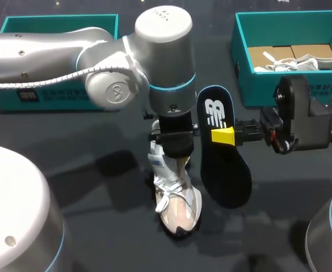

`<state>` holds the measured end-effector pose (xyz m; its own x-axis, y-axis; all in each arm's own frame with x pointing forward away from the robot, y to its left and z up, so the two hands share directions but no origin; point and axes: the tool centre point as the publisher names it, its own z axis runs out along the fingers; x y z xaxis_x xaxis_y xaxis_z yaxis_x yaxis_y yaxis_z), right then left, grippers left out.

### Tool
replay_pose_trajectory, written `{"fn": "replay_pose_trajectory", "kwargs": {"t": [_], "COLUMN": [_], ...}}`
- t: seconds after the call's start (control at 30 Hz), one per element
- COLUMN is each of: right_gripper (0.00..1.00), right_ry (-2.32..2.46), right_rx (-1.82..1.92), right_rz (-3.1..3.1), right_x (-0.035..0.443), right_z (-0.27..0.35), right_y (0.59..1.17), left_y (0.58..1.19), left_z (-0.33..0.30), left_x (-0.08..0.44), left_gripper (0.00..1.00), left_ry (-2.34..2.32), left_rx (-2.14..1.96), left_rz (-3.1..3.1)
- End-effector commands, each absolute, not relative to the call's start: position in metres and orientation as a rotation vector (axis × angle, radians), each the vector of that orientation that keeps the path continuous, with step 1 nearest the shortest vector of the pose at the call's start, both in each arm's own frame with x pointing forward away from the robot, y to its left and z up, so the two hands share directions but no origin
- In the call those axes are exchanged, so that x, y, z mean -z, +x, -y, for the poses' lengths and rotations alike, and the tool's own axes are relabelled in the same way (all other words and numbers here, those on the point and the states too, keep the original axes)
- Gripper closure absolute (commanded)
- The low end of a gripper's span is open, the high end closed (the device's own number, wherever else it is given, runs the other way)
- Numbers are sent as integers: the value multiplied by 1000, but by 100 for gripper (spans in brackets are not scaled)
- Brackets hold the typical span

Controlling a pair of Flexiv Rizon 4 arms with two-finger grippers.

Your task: Take the shoe out of the shoebox, open the shoe tongue, remove and reinsert the insole, then place the shoe into the shoebox

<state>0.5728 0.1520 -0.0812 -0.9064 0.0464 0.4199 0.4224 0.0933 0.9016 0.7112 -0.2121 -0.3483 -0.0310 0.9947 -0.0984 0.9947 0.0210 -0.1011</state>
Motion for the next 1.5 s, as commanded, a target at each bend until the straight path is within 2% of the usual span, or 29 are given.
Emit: {"fn": "replay_pose_trajectory", "kwargs": {"t": [0.03, 0.6, 0.63, 0.67, 0.77, 0.93, 1.0, 1.07, 1.17, 1.5], "right_gripper": [100, 100, 100, 100, 100, 100, 100, 100, 100, 100], "right_ry": [-471, -471, -471, -471, -471, -471, -471, -471, -471, -471], "right_rx": [1884, 1884, 1884, 1884, 1884, 1884, 1884, 1884, 1884, 1884], "right_rz": [2092, 2092, 2092, 2092, 2092, 2092, 2092, 2092, 2092, 2092], "right_x": [82, 82, 82, 82, 82, 82, 82, 82, 82, 82], "right_z": [-153, -153, -153, -153, -153, -153, -153, -153, -153, -153], "right_y": [571, 571, 571, 571, 571, 571, 571, 571, 571, 571], "left_y": [716, 721, 722, 722, 725, 730, 733, 737, 744, 761], "left_z": [220, 234, 235, 236, 237, 238, 239, 238, 233, 213], "left_x": [355, 370, 371, 371, 372, 368, 363, 354, 332, 245], "left_gripper": [100, 100, 94, 81, 62, 47, 33, 13, 0, 0], "left_ry": [-2188, -2301, -2305, -2305, -2308, -2325, -2321, -2325, -2342, -2458], "left_rx": [-228, -284, -288, -289, -293, -329, -370, -426, -542, -1109], "left_rz": [2220, 2079, 2075, 2075, 2077, 2092, 2111, 2143, 2205, 2282]}}
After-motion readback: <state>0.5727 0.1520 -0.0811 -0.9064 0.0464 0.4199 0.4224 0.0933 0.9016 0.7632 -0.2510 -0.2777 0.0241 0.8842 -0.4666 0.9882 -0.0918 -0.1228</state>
